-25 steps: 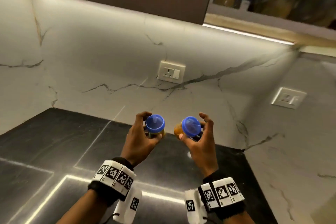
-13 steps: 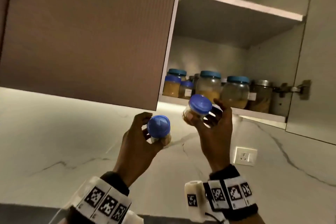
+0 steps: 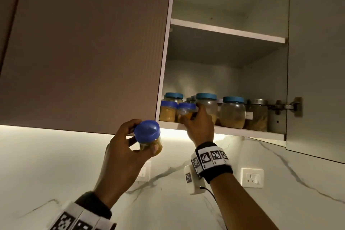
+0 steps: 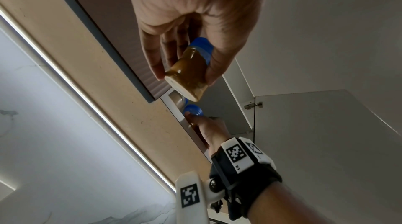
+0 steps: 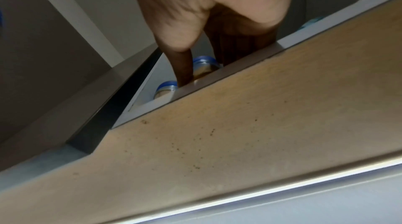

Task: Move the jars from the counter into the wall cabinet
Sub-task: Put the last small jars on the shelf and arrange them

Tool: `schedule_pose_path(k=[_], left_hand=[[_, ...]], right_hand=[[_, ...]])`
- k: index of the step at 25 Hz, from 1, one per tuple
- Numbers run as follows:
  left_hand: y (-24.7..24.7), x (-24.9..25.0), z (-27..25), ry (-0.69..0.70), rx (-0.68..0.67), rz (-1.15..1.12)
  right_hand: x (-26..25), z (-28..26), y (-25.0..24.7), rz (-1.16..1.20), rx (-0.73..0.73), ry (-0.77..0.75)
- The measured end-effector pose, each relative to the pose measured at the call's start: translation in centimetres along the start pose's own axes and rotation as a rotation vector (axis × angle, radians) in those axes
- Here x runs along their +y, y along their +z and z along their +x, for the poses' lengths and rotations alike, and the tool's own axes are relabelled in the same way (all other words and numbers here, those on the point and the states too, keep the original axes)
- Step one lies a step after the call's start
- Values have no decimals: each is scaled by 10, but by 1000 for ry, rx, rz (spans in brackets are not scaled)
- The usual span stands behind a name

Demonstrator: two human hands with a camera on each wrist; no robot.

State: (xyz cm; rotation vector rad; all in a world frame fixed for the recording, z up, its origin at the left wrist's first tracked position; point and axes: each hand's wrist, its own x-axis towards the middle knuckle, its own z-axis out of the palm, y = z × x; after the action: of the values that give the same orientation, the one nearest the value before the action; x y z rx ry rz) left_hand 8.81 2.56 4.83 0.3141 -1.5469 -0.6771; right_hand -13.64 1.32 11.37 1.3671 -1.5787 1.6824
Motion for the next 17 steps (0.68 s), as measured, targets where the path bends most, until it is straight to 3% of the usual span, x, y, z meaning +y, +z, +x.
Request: schedule_pose_path(k=[10,15,17], left_hand=[[-13,6,-16,-19,1,2],[-18,9,-22,-28,17,26],[-16,11,-22,-36,23,51]], right_hand=[[-14,1,4,-146,-20,92],[-20,-25,-5,94,55,60],[-27,-57,-17,159,4,93]])
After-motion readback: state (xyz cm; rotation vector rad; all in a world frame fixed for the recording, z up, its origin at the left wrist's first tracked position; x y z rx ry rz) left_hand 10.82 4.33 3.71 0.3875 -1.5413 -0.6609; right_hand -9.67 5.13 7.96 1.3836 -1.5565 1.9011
